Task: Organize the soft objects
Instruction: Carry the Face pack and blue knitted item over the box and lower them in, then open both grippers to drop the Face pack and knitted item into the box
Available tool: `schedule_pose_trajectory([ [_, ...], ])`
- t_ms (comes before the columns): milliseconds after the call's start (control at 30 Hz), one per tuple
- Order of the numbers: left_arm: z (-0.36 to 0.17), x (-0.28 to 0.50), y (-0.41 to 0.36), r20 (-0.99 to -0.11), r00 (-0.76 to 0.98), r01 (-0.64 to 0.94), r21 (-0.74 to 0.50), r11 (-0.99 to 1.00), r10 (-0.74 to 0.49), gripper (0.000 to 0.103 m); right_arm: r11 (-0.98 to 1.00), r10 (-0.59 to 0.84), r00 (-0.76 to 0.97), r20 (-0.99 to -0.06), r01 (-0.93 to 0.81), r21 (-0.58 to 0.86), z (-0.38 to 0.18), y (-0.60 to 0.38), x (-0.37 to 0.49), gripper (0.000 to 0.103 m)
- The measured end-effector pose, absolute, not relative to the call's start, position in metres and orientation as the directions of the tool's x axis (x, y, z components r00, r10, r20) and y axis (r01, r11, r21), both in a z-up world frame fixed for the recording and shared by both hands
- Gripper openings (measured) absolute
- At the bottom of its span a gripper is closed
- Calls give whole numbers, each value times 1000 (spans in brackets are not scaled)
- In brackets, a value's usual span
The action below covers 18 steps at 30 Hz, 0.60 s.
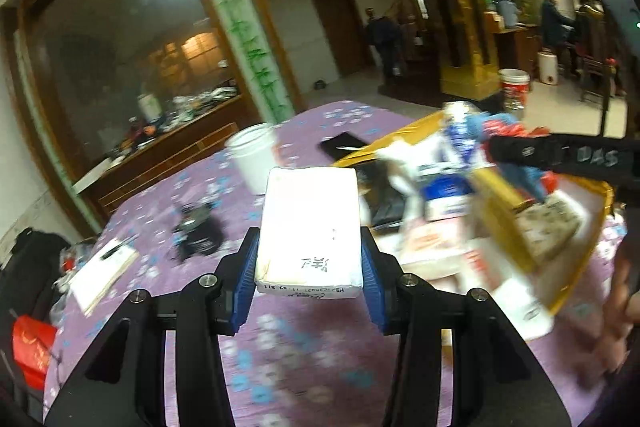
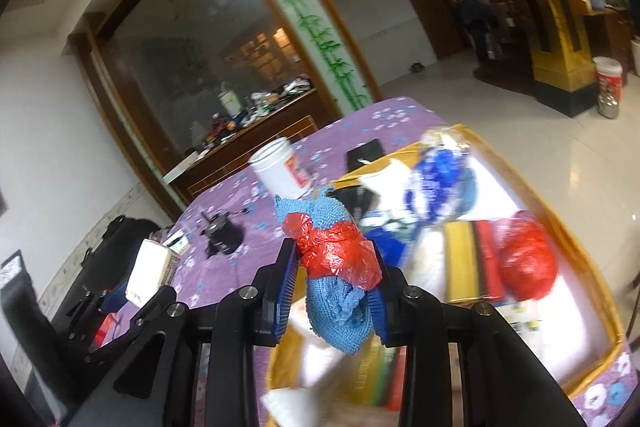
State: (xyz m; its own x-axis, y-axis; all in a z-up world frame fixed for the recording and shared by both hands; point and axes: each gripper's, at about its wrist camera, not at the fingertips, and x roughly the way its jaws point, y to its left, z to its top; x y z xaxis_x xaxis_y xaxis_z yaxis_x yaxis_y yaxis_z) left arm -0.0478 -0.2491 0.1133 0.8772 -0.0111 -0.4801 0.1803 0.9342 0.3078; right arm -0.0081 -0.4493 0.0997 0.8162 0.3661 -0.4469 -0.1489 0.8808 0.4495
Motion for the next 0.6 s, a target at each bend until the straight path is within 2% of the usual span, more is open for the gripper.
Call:
schedule_pose_trajectory([
  [100,109,-43,-273,-524,848,257,279,925,-78,44,882,339,819,-463,-105,459,96,-462,-7,34],
  [367,77,-8,-305,-706,665,409,71,910,-244,44,885,298,792,-532,-21,465,79,-484,2,36],
  [500,73,-9,-305,-714,646,414,29,910,-271,47,887,301,779,-551,-17,461,71,-484,4,37],
  [533,75,-9,-304,-716,641,415,19,910,-277,50,889,300,777,-554,-17,457,70,-483,6,42],
  [567,76,-9,-302,-715,641,413,13,911,-280,53,889,302,776,-553,-19,458,69,-483,5,53],
  [600,79,-11,-301,-709,645,411,8,912,-285,60,887,303,781,-547,-21,462,69,-483,5,59],
])
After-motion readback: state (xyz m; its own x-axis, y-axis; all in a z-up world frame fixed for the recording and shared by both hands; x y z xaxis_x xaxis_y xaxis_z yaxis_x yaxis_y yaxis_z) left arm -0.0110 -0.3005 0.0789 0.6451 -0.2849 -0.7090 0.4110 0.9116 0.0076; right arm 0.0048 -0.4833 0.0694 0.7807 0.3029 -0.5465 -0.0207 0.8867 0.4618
